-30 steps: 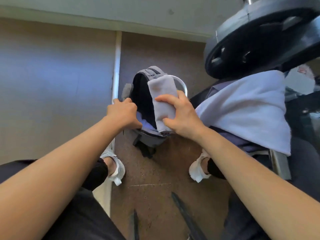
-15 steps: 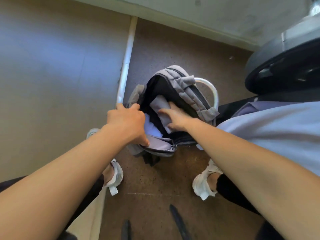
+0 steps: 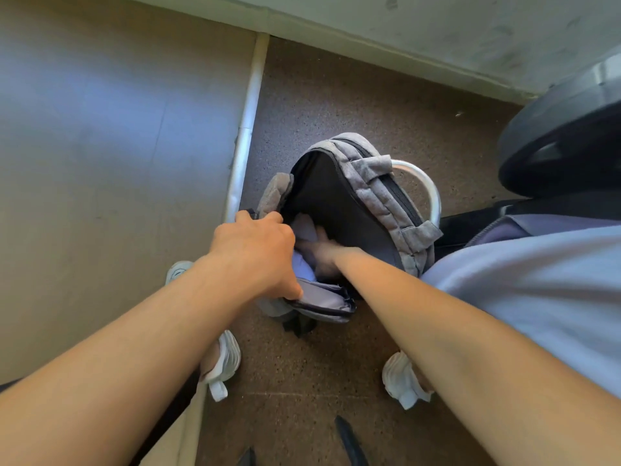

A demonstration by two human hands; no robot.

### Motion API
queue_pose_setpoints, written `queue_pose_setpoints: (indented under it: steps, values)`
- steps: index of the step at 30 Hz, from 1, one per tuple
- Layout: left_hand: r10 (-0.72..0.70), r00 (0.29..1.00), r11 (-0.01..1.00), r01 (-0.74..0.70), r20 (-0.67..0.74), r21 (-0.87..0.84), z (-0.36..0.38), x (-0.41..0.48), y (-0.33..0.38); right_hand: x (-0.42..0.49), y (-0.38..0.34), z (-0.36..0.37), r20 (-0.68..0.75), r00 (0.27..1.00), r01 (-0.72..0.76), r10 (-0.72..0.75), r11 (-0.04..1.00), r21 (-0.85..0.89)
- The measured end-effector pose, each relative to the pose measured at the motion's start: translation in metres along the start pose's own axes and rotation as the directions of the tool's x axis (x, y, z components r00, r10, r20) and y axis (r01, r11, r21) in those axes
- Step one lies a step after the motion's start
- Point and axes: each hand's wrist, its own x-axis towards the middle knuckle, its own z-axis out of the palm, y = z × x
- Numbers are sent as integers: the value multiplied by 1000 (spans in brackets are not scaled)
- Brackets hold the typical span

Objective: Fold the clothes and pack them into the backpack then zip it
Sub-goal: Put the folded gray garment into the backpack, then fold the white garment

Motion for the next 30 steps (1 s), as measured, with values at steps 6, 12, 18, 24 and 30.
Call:
queue_pose_setpoints:
  steps: [6, 12, 18, 24, 30]
  values:
    - [40, 998, 999, -41, -41, -21, -2, 4, 7, -45, 11, -8, -235, 965, 146, -115, 982, 121]
    - [-4, 980, 996, -14, -199, -92, -3, 2, 14, -144, 8, -18, -496, 829, 396, -257, 896, 198]
    - [-34, 899, 983, -48, -438, -175, 1, -10, 22, -264, 13, -17, -652, 595, 603, -469, 797, -23]
    - [145, 804, 889, -362, -577, -281, 5, -49, 62, -381, 54, -25, -821, 323, 492, -471, 825, -280]
    - [253, 774, 729, -547, -580, -412, 30, -98, 135, -425, 134, -12, -974, 133, 75, -183, 982, -174]
